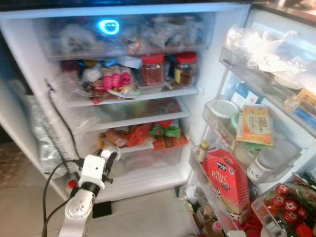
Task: Restocking fridge
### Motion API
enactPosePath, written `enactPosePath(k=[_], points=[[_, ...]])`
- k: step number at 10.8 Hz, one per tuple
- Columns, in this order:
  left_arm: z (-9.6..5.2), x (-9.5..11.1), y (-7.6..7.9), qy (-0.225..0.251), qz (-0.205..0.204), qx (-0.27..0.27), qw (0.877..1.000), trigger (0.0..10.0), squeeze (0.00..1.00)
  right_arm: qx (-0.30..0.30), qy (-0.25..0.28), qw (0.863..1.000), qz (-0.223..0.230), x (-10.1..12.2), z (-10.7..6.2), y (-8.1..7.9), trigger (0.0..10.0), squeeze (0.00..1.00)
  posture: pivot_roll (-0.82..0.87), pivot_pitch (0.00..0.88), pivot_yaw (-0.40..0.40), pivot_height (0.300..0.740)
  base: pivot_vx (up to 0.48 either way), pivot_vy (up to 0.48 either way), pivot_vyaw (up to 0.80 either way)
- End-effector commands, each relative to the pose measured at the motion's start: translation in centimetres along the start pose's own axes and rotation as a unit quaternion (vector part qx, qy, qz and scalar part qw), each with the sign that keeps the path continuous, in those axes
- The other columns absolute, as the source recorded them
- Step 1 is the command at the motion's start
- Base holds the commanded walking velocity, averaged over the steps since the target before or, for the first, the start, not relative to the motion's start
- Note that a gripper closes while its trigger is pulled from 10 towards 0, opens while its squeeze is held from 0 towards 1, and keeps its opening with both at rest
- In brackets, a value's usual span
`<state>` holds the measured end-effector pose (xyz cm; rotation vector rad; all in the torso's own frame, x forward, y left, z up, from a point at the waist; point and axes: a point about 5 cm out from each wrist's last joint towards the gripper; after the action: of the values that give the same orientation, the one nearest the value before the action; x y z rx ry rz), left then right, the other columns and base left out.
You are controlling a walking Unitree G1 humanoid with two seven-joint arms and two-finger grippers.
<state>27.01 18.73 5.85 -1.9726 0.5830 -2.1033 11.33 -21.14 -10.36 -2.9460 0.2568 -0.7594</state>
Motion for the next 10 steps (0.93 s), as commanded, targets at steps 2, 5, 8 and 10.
enactPosePath(k=[2,5,8,10], points=[[0.8,1.9,-0.9,0.043,0.027,0.016,0.999,10.0,0.00,0.010,-0.018,1.000,-0.006,-0.6,0.0,-0.3,10.0,0.00,-0.16,0.000,-0.023,0.658,0.000,0.000,0.00],[1.0,2.3,-1.0,0.050,0.018,0.016,0.998,10.0,0.00,0.012,-0.020,1.000,-0.018,-0.6,0.0,-0.3,10.0,0.00,-0.16,0.000,-0.026,0.658,0.000,0.000,0.00],[1.1,2.5,-0.3,0.050,0.012,0.006,0.999,10.0,0.00,0.012,-0.020,1.000,-0.021,-0.5,0.0,-0.3,10.0,0.00,-0.17,0.000,-0.023,0.658,0.000,0.000,0.76],[1.1,2.5,-0.3,0.050,0.012,0.005,0.999,10.0,0.00,0.012,-0.019,1.000,-0.016,-0.5,0.0,-0.3,10.0,0.00,-0.16,0.000,-0.022,0.658,0.000,0.000,0.00]])
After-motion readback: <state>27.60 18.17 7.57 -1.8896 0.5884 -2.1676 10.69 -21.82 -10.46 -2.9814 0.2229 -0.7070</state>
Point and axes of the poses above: a point about 5 cm out from each wrist's last joint towards the gripper, its own z axis pointing out of the wrist towards the gripper, its own x axis along the axis of the wrist's last joint, y = z × x, and after that the axes turned 11 degrees about z, right-handed
